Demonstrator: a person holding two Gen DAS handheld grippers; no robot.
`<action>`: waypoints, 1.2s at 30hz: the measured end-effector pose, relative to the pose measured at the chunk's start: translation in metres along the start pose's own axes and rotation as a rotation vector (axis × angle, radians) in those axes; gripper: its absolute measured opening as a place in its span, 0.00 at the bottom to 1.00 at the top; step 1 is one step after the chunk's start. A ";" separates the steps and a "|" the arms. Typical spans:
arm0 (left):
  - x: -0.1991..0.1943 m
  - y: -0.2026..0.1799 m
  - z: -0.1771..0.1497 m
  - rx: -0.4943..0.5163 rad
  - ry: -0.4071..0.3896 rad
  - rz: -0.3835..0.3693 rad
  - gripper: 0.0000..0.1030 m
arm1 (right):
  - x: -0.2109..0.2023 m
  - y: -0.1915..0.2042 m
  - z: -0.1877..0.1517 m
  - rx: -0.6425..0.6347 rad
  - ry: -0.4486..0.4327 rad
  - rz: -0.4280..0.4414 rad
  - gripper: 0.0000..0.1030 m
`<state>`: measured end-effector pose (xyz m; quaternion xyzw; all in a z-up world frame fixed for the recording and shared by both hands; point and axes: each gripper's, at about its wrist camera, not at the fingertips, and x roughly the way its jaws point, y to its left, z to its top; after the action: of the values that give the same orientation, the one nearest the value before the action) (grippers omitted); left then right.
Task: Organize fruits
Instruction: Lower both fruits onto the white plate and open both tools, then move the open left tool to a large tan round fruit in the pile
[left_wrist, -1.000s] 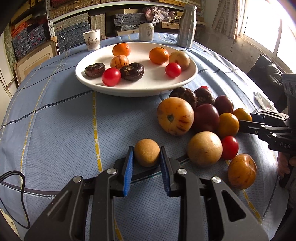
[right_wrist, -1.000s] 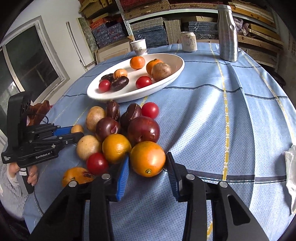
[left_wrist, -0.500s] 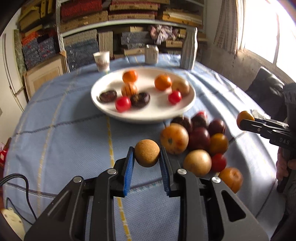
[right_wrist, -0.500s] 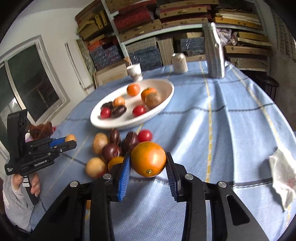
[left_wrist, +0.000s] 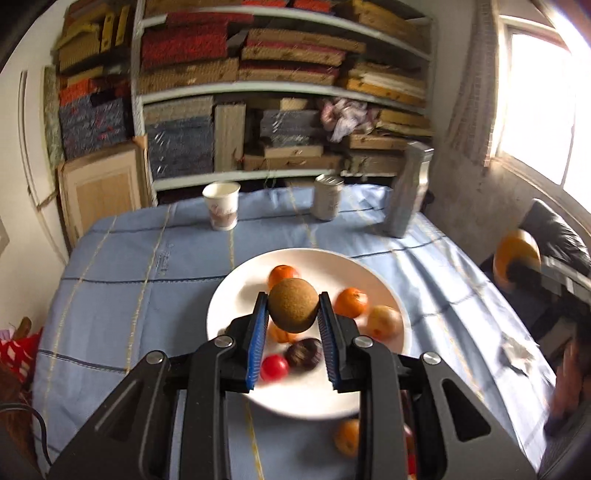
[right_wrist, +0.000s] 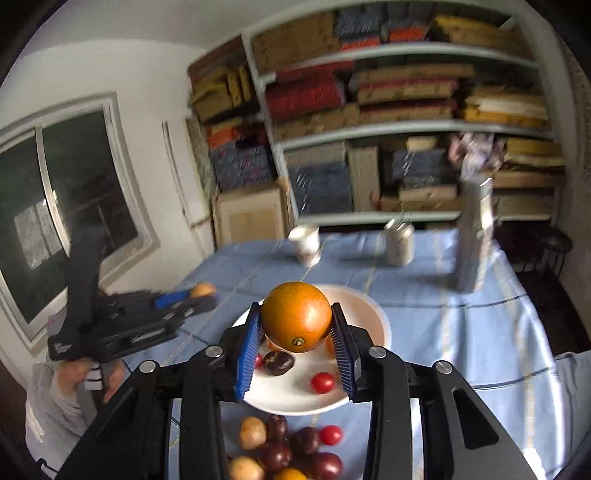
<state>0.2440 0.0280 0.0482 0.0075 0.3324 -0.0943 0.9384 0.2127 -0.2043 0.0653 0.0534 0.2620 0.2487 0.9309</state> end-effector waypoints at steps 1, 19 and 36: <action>0.015 0.004 0.002 -0.010 0.018 0.004 0.26 | 0.015 0.001 -0.003 -0.001 0.027 0.008 0.36; 0.161 0.045 -0.012 -0.072 0.214 0.001 0.26 | 0.140 0.015 -0.060 -0.069 0.373 0.018 0.37; 0.087 0.042 -0.004 -0.089 0.068 0.015 0.65 | 0.039 0.024 -0.022 -0.063 0.090 0.038 0.60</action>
<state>0.3160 0.0549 -0.0112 -0.0284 0.3681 -0.0723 0.9265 0.2200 -0.1651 0.0334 0.0179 0.2944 0.2765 0.9146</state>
